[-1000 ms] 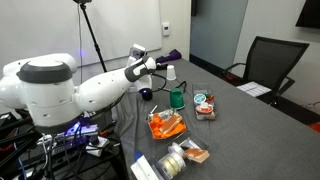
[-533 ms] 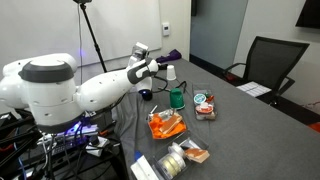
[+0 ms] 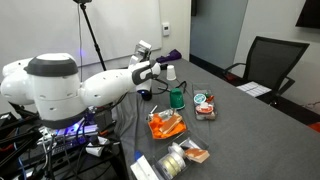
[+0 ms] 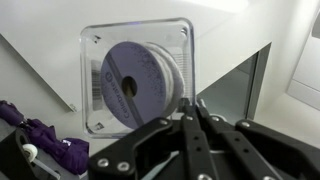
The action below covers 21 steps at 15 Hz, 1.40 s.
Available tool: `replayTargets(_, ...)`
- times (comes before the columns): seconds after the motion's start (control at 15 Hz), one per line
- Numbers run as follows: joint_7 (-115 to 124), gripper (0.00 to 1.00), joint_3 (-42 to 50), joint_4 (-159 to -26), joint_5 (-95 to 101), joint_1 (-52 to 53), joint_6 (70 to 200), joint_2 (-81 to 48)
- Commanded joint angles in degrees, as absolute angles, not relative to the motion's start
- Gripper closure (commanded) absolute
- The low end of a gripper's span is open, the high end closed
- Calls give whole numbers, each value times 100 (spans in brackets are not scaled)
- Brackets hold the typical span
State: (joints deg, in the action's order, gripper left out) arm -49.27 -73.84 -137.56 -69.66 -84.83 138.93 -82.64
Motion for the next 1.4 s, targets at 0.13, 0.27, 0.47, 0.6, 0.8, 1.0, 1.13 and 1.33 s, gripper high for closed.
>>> replayTargets(0.13,-5403,99,-7085,-13600,-7803,-8070,12828,-7454)
replayTargets(0.27,-5487,99,-6929,-13560,-8072,-7904,12376,-7107)
replayTargets(0.47,-5565,99,-6614,-13527,-8466,-7603,11577,-6492)
replayTargets(0.6,-5606,99,-6342,-13515,-8743,-7347,10988,-6029)
replayTargets(0.8,-5698,99,-5890,-13559,-9649,-6821,10420,-5146)
replayTargets(1.0,-5682,99,-5346,-13613,-10727,-6134,10007,-4312)
replayTargets(1.13,-5523,99,-4788,-13646,-11281,-5491,9544,-3728)
replayTargets(1.33,-5304,99,-3701,-13694,-11920,-4304,8863,-3071)
